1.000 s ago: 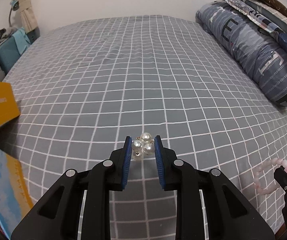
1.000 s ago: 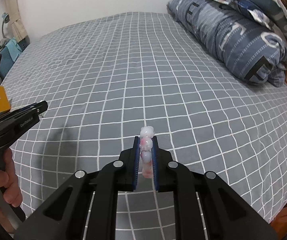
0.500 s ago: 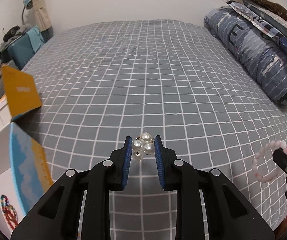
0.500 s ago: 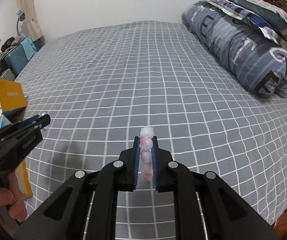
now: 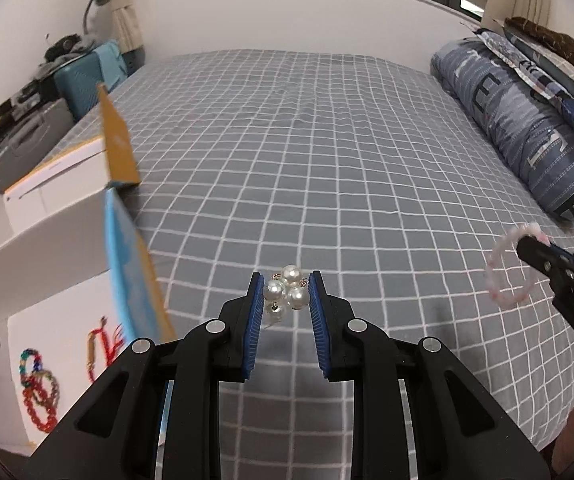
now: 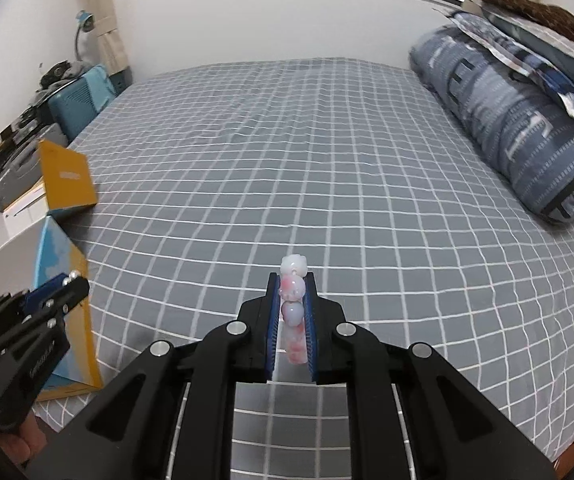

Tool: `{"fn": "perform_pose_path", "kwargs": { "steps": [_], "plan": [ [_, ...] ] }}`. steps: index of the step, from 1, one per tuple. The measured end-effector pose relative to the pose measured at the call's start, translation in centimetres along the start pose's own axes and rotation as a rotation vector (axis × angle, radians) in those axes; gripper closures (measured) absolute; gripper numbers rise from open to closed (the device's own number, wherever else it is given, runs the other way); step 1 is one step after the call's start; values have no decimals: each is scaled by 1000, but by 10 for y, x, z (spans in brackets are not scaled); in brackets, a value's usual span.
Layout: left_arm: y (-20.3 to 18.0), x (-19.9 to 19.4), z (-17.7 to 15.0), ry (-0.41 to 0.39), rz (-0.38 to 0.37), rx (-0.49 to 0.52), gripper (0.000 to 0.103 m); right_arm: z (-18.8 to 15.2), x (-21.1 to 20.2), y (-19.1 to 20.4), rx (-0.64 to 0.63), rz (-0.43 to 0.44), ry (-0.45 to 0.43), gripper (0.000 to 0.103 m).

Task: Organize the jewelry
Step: 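Carry the pearl earrings and pink-white bracelet over the open white box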

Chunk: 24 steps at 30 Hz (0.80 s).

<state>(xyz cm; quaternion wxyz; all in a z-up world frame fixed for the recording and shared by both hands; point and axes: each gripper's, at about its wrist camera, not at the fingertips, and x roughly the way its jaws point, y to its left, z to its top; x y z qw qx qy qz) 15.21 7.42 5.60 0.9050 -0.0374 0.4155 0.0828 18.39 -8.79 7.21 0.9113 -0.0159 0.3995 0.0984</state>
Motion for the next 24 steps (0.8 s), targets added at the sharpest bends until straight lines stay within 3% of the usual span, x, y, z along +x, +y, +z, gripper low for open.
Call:
{"fn": "perform_pose_path", "kwargs": {
  "steps": [10, 24],
  "plan": [
    [55, -38, -16, -40, 64, -55, 80, 6, -13, 71, -60, 83, -27, 92],
    [166, -82, -44, -72, 181, -219, 80, 0, -26, 186, -198, 212, -54, 92]
  ]
}}
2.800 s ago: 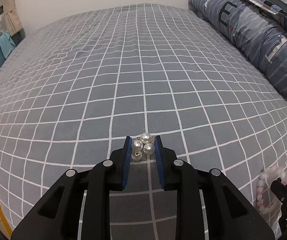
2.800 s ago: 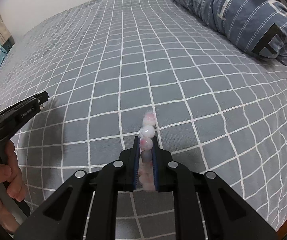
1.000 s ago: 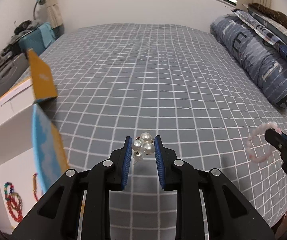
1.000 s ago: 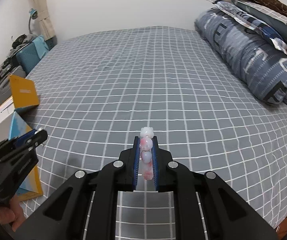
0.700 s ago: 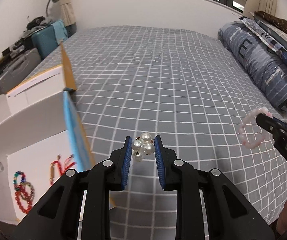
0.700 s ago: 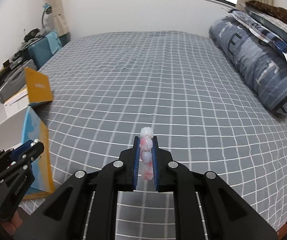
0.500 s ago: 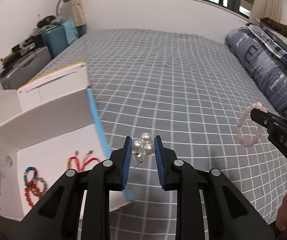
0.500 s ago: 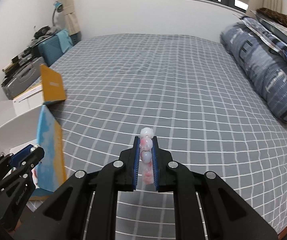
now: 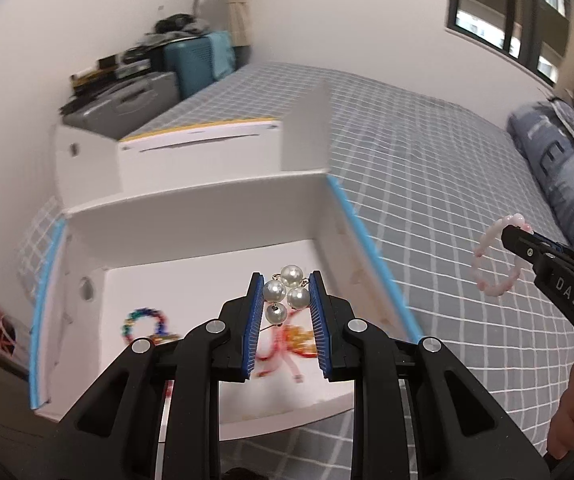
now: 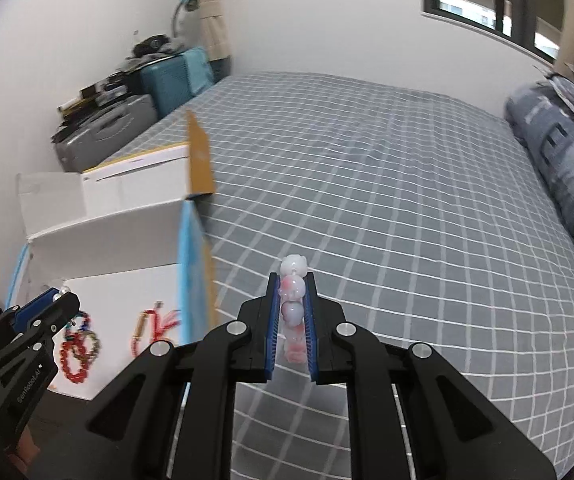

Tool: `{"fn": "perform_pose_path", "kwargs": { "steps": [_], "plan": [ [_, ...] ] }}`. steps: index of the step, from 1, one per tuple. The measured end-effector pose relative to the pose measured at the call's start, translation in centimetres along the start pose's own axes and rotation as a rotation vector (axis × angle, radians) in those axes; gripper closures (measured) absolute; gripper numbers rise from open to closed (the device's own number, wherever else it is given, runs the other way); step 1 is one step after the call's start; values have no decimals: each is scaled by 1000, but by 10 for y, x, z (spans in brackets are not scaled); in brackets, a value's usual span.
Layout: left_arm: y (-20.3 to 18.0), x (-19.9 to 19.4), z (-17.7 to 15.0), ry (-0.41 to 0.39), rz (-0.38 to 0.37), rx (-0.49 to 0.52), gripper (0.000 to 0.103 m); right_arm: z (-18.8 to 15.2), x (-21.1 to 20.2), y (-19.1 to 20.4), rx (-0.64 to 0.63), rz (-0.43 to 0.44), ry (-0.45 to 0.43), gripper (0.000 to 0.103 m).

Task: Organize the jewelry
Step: 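Carry the pearl earrings and pink-white bracelet over the open white box, then open both tools to drop the earrings and bracelet into the box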

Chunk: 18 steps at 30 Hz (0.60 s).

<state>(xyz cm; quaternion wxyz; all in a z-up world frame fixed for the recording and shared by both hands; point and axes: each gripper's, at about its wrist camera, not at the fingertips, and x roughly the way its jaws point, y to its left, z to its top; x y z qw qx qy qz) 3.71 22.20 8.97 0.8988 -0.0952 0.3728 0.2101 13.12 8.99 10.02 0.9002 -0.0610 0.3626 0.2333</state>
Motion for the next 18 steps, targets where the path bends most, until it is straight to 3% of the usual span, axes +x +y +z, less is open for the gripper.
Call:
{"fn": "perform_pose_path", "kwargs": {
  "steps": [9, 18],
  "plan": [
    [65, -4, -13, 14, 84, -96, 80, 0, 9, 83, -92, 103, -2, 92],
    [110, 22, -26, 78, 142, -150, 80, -13, 51, 135, -171, 143, 73, 92]
  ]
}}
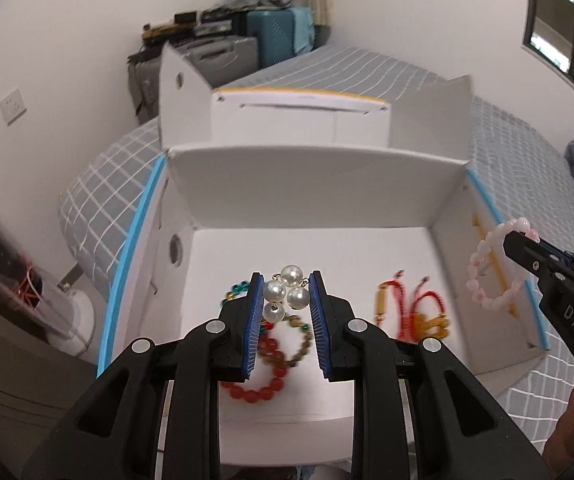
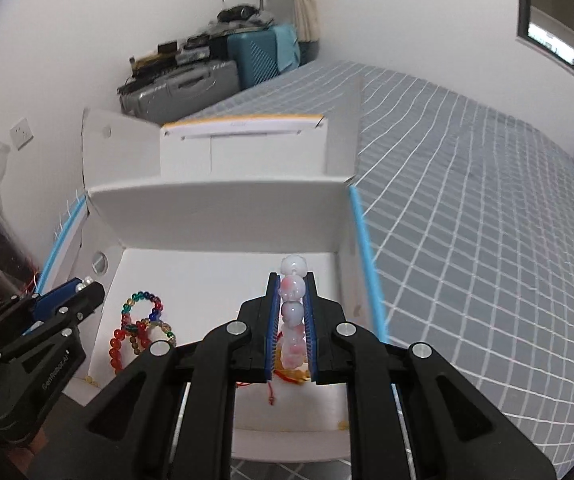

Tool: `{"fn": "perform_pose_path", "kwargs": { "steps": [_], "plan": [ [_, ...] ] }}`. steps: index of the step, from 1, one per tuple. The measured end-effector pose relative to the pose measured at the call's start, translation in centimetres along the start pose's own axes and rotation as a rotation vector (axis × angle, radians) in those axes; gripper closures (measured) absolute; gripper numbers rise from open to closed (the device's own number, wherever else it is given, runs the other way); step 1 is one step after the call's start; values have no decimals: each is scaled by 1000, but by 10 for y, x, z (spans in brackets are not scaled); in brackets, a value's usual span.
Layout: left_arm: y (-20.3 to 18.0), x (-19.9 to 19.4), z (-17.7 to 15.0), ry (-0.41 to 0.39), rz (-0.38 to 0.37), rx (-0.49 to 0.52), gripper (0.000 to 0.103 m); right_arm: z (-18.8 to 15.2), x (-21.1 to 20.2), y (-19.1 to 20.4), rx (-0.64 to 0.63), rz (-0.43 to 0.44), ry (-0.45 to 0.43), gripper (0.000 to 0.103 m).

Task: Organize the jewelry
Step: 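Open both tools to drop the earrings and bracelet into the box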

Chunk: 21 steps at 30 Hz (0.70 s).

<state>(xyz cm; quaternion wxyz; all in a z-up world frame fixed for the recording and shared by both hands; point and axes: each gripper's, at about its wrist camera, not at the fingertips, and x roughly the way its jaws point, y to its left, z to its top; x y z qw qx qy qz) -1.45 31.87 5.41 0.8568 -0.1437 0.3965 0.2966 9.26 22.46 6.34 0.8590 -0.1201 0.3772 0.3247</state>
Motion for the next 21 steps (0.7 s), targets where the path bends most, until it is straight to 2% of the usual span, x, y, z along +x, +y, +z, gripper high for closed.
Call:
{"fn": "perform_pose_path", "kwargs": {
  "steps": [7, 17, 18, 19, 21],
  "plan": [
    [16, 34, -4, 102, -6, -17, 80, -5, 37, 2, 3, -13, 91, 92],
    [26, 39, -4, 115, 13, -31, 77, -10, 56, 8, 0, -3, 148, 90],
    [26, 36, -3, 109, 13, -34, 69, -10, 54, 9, -3, -3, 144, 90],
    [27, 32, -3, 96, 10, -44, 55, -10, 51, 10, -8, -4, 136, 90],
    [28, 24, -1, 72, 23, -45, 46, -10, 41, 12, -13, 0, 104, 78]
  ]
}}
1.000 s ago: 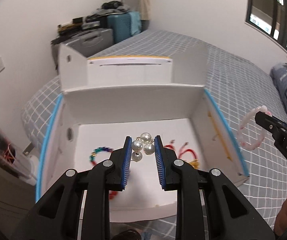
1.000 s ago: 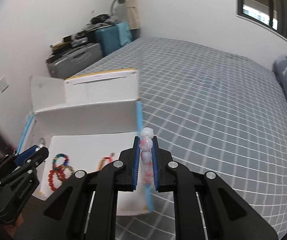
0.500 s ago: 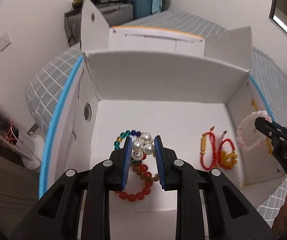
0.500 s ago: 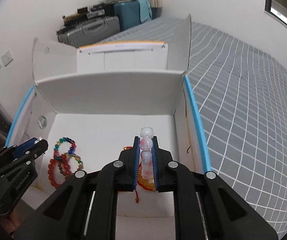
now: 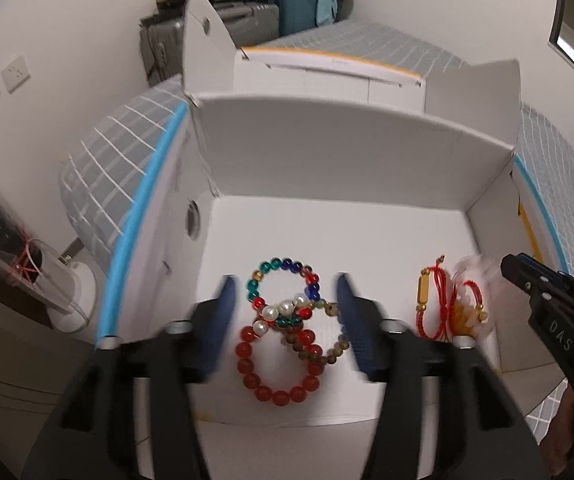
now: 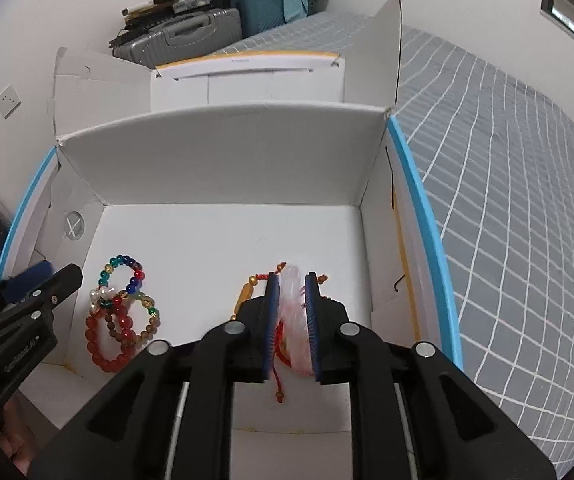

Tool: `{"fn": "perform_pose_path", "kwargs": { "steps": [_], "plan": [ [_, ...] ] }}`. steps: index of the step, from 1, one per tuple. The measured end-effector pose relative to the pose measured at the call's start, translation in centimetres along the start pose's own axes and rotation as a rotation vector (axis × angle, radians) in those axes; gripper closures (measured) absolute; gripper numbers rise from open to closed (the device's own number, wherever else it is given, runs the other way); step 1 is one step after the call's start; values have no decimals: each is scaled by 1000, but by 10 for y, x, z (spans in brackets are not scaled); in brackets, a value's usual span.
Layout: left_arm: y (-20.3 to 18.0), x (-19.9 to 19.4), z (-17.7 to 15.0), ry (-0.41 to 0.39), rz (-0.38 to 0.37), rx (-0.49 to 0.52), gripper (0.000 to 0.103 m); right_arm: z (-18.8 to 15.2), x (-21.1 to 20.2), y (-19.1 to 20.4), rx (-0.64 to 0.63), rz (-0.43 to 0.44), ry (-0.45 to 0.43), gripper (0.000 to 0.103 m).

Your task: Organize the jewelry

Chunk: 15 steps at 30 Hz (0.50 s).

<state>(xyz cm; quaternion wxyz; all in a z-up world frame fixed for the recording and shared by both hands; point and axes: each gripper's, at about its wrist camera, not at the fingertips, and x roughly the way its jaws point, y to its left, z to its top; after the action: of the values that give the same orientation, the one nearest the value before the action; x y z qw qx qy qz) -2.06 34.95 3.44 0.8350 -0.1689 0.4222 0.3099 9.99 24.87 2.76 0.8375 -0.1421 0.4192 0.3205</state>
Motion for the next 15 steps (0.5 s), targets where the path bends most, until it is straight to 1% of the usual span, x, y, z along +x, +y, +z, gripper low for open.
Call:
{"fn": "perform_pose_path", "kwargs": {
  "steps": [1, 2, 3, 4, 5, 6, 7, 8, 9, 11, 15],
  "plan": [
    [0, -5, 1, -12, 3, 3, 43, 0, -6, 0, 0, -1, -14, 66],
    [1, -11, 0, -22, 0, 5, 39, -1, -14, 0, -1, -2, -38, 57],
    [1, -18, -1, -36, -7, 8, 31, -2, -21, 0, 1, -1, -52, 53],
    [1, -25, -2, -51, -7, 13, 25, -4, -26, 0, 3, 2, -61, 44],
    [1, -31, -4, -66, -2, 18, 24, -7, -36, -1, 9, 7, -80, 37],
    [1, -39, -6, -85, 1, 20, 19, -10, -43, -2, 12, 9, -92, 34],
    [1, -46, -9, -100, 0, 21, 12, -14, -51, -3, 19, 9, -108, 29],
    [2, -52, -11, -115, 0, 23, 9, -18, -58, -4, 25, 10, -122, 25],
    [1, -61, -15, -134, 1, 29, 6, -23, -67, -6, 31, 8, -138, 23],
    [3, -71, -22, -159, 8, 27, 6, -33, -81, -8, 37, 8, -158, 16],
    [9, -87, -41, -177, -7, 12, 6, -54, -102, -11, 45, -2, -191, 11]
  ]
}}
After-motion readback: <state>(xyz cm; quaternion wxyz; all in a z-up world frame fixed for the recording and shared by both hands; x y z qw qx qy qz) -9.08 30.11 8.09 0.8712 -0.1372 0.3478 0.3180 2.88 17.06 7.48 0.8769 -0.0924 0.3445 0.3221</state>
